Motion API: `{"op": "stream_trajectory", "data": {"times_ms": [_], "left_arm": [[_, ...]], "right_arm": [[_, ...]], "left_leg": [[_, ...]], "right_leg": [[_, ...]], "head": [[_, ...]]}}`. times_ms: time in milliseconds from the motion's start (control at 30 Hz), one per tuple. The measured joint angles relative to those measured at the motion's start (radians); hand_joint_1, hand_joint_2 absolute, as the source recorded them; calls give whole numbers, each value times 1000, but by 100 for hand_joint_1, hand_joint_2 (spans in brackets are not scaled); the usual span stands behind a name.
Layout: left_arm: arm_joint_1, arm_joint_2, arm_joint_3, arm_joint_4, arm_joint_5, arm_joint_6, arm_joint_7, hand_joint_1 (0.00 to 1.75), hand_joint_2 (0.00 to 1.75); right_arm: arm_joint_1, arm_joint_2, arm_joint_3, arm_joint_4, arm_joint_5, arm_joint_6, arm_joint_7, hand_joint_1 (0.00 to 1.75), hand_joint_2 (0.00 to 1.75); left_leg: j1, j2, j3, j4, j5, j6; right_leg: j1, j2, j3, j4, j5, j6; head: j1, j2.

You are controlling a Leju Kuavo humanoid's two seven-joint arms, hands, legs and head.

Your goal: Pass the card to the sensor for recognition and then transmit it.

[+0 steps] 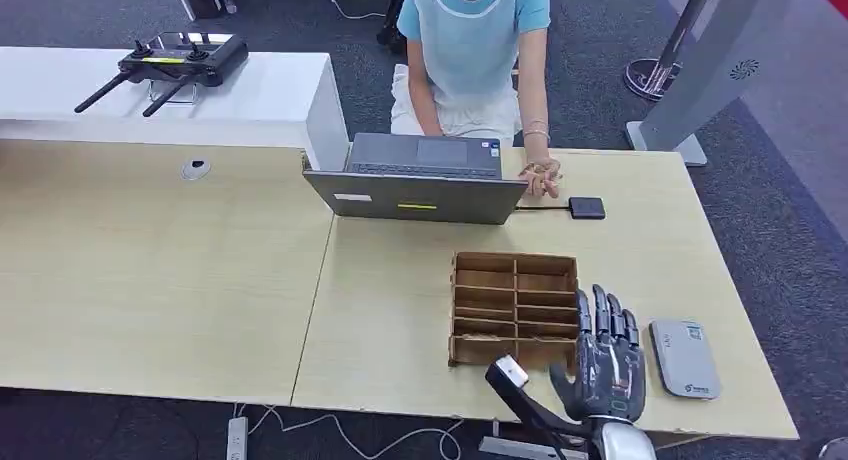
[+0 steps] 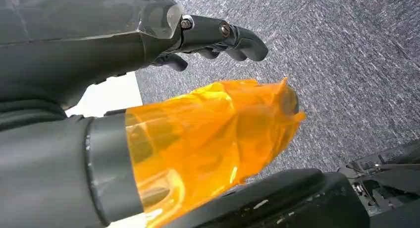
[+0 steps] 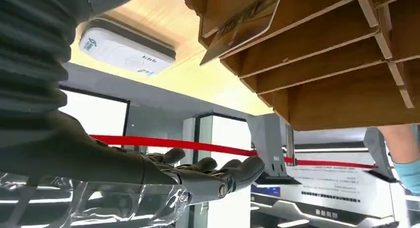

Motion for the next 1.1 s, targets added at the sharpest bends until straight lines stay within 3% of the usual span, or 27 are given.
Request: {"op": "stream_trajectory", "data": {"times_ms": [167,300,567,700,1100], "left_arm": [[0,0,0,0,0,0,0,0,0],[0,0,0,0,-3,0,0,0,0],[0,0,0,0,-6,0,0,0,0],[0,0,0,0,-10,0,0,0,0],[0,0,0,0,-21,0,0,0,0]], "right_arm": [[-1,0,0,3,0,2,0,2,175],[-2,0,2,5,0,2,-2,17,175],[-3,0,9,11,0,2,2,24,175],[-4,0,10,14,0,5,0,37,175],[-16,-5,17,27,0,18,32,40,175]], "left_leg": [[0,0,0,0,0,0],[0,0,0,0,0,0],[0,0,0,0,0,0],[0,0,0,0,0,0],[0,0,0,0,0,0]], "right_leg": [[0,0,0,0,0,0],[0,0,0,0,0,0],[0,0,0,0,0,0],[0,0,0,0,0,0],[0,0,0,0,0,0]], "head": [[0,0],[0,0],[0,0],[0,0],[0,0]]}}
